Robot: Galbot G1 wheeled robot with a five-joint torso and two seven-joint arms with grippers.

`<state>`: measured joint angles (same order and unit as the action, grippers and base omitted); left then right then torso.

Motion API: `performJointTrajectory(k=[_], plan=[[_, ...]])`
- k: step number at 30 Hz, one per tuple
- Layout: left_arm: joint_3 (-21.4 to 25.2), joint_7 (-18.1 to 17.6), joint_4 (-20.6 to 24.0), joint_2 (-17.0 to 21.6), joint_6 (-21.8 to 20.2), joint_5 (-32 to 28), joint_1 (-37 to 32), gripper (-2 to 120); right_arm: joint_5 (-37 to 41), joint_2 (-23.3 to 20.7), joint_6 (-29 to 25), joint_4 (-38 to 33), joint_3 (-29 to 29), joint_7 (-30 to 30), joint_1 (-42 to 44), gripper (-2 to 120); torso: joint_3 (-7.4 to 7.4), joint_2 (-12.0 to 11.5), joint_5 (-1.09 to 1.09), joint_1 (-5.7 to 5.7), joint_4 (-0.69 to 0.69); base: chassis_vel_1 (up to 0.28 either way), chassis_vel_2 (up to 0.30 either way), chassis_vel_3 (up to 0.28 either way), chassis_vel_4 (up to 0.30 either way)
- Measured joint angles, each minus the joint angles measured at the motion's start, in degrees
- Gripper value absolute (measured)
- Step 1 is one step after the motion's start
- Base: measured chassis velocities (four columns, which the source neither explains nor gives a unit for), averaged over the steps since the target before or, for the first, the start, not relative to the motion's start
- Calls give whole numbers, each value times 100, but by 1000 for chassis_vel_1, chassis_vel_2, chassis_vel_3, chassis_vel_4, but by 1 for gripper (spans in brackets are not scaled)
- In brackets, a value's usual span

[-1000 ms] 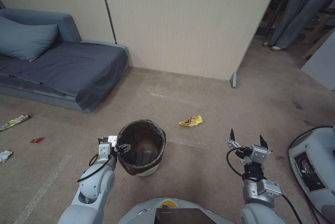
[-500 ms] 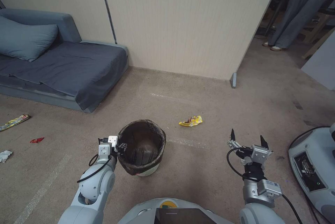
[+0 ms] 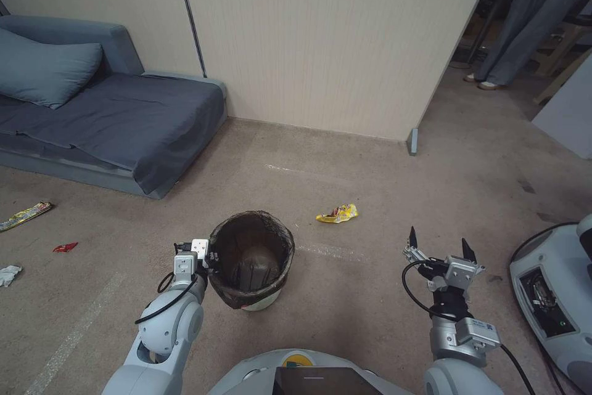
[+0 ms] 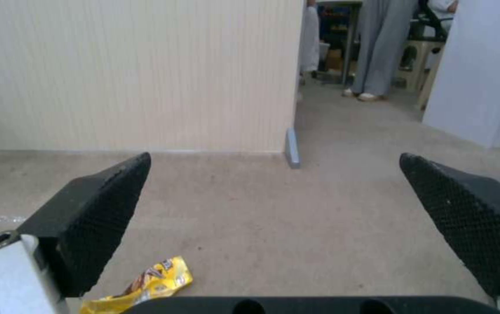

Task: Pick up the trash bin, then pick up the garbage from the floor and place it into the trash bin.

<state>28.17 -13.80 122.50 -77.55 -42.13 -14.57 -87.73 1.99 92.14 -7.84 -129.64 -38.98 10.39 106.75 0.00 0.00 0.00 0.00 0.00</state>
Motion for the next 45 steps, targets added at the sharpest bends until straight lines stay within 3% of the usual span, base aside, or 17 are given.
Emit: performJointTrajectory(k=[15, 26, 37, 45], plan=[[4, 3, 235, 29, 90, 50, -126, 8, 2, 0, -50, -16, -13, 9, 8, 100, 0, 0, 0, 0, 0, 0, 0, 0, 0], [45, 42, 836, 63, 772, -2, -374, 8, 25, 0, -56, -32, -20, 21, -5, 100, 0, 0, 1, 0, 0, 0, 0, 0, 0], [126, 301, 1381, 133, 1068, -198, -669, 8, 74, 0, -56, -36, -43, 22, -20, 100, 0, 0, 0, 0, 0, 0, 0, 0, 0], [211, 348, 1769, 172, 1110, -704, -832, 8, 104, 0, -21, -69, -47, 21, -52, 100, 0, 0, 1, 0, 0, 0, 0, 0, 0]])
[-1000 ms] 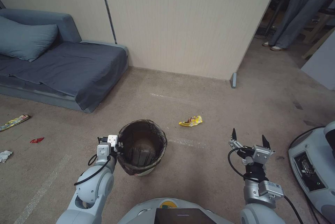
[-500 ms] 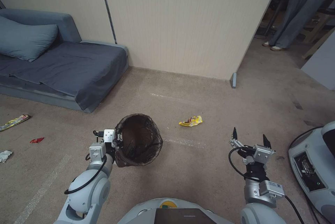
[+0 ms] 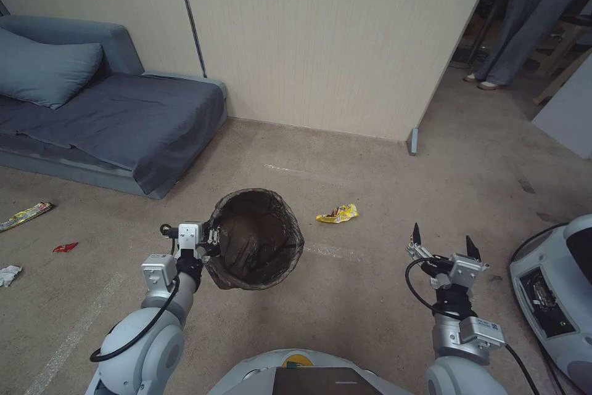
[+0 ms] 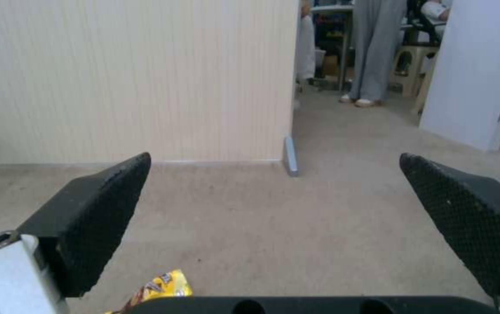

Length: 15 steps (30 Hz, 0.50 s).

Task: Pick up the trash bin, then pick up the garbage from the floor and place it into the trash bin.

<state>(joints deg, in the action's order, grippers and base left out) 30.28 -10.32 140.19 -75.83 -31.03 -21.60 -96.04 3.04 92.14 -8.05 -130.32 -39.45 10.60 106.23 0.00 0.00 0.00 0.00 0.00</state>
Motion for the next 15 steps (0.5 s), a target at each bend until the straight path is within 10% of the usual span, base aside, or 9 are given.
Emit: performJointTrajectory(k=[15], plan=[[72, -126, 215, -117, -81, -1099, -35, 8, 25, 0, 57, -7, -32, 0, -30, 100, 0, 0, 0, 0, 0, 0, 0, 0, 0]])
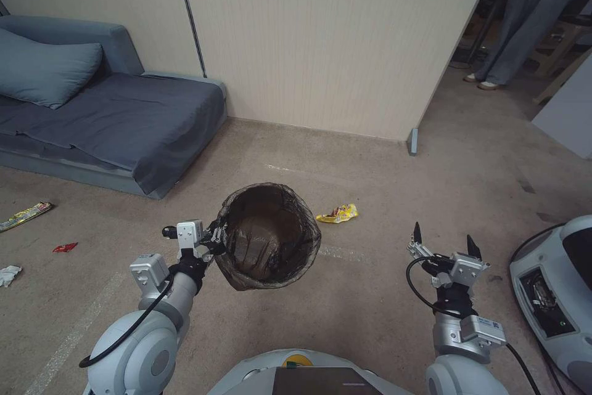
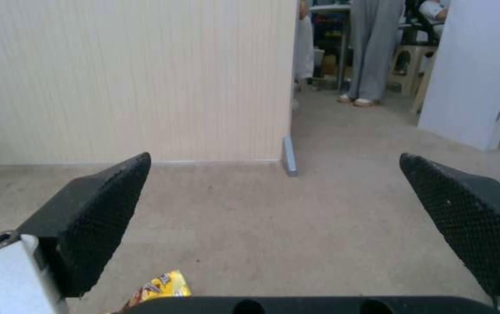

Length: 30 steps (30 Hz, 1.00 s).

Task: Pick up the trash bin, then pick up the garbage from the floor and place it into the trash bin.

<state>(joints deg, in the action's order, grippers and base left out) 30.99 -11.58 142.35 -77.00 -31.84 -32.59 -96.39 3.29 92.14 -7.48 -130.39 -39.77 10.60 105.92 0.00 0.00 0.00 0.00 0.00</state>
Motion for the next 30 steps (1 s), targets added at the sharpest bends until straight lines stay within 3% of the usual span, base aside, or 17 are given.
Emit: performJointTrajectory(k=[30], plan=[[154, -16, -86, -249, 31, 256, -94, 8, 31, 0, 96, -16, -123, -69, -29, 100, 0, 0, 0, 0, 0, -20, 14, 16, -19]])
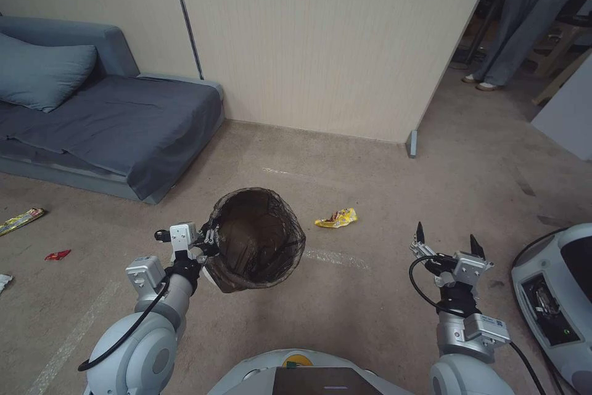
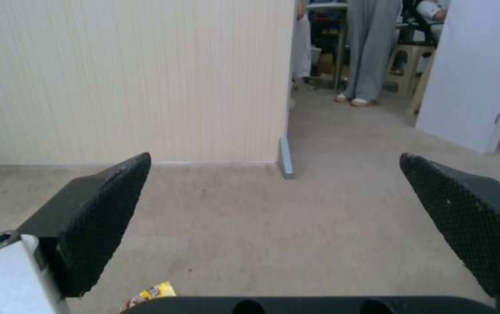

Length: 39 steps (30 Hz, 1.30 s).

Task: Pick up the trash bin, then pick up the garbage from the floor and place it into the trash bin.

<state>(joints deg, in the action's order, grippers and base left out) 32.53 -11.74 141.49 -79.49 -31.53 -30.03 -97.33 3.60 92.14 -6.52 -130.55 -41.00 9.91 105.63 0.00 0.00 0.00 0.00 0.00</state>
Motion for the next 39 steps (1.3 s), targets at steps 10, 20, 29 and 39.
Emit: performJointTrajectory(k=[10, 20, 29, 39], plan=[[-15, 18, -10, -3, 2, 1, -30, 8, 44, 0, -12, 21, -34, -2, 1, 100, 0, 0, 0, 0, 1, -94, 99, 92, -85], [-10, 23, 18, 6, 4, -9, -29, 8, 48, 0, -26, 27, -20, -2, 2, 100, 0, 0, 0, 0, 0, -96, 87, 95, -95], [-17, 27, 48, 10, 10, -13, -34, 8, 32, 0, -26, 24, 14, -2, 3, 100, 0, 0, 0, 0, -1, -94, 112, 100, -98], [-11, 29, 78, 27, 13, -28, -21, 8, 12, 0, -18, 25, 43, -2, 2, 100, 0, 0, 0, 0, 1, -100, 89, 89, -98]])
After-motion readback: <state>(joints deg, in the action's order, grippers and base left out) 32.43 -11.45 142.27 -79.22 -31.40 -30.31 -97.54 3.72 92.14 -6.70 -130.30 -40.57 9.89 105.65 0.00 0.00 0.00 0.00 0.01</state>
